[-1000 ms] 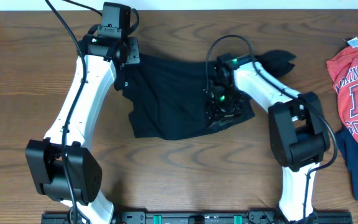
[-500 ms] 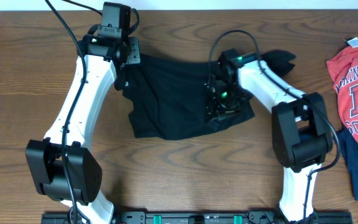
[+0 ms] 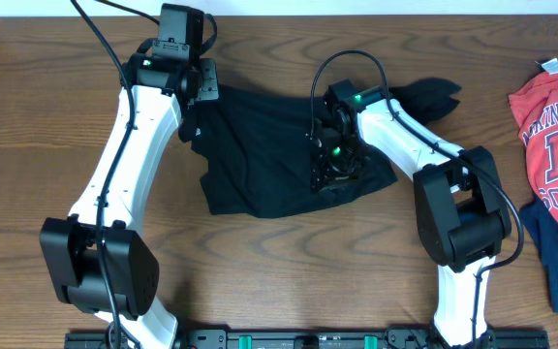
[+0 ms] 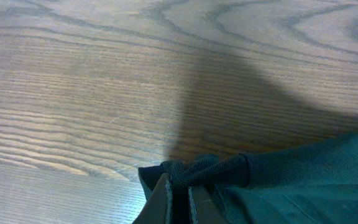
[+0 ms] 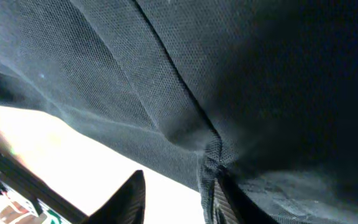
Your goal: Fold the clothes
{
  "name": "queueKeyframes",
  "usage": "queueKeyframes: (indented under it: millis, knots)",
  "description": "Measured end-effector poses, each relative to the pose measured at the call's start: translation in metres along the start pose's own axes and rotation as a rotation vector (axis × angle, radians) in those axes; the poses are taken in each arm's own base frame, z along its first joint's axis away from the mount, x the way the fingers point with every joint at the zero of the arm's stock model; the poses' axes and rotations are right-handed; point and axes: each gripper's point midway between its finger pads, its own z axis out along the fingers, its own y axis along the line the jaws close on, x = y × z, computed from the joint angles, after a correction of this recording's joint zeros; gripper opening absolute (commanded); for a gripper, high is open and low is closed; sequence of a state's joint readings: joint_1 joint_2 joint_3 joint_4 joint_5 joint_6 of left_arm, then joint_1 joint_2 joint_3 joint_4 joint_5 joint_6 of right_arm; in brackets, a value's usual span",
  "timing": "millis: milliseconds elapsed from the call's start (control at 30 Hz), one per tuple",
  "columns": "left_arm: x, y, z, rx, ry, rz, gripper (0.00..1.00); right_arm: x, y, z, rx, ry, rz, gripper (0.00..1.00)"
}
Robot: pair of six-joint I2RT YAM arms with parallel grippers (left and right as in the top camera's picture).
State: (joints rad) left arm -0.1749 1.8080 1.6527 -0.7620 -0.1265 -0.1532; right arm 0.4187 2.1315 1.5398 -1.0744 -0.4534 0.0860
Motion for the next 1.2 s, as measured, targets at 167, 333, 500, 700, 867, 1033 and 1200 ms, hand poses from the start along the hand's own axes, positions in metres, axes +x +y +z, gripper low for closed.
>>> queueKeyframes:
  millis: [167,333,500,700,867,1033,1200]
  knots:
    - [0.004,0.001,0.000,-0.004,0.018,0.004,0.06,-0.006,0.000,0.000,-0.001,-0.023,0.000,0.08]
    - [0.006,0.001,0.000,-0.006,0.026,0.005,0.06,-0.009,0.001,0.000,-0.003,-0.035,0.003,0.01]
    - [0.010,0.002,0.000,-0.009,0.040,0.008,0.06,-0.017,0.001,-0.001,-0.005,-0.067,-0.011,0.01]
    - [0.008,0.002,-0.001,-0.006,0.032,0.006,0.06,-0.033,-0.005,-0.033,0.027,-0.115,0.012,0.01]
    - [-0.004,0.002,-0.016,0.009,-0.026,-0.005,0.06,-0.071,-0.018,-0.144,0.087,-0.322,0.050,0.01]
    - [-0.027,0.012,-0.059,-0.006,-0.153,-0.022,0.06,-0.073,-0.034,-0.301,0.132,-0.666,0.086,0.01]
    - [-0.042,0.018,-0.102,0.003,-0.266,-0.024,0.06,-0.025,-0.038,-0.414,0.173,-0.937,0.095,0.01]
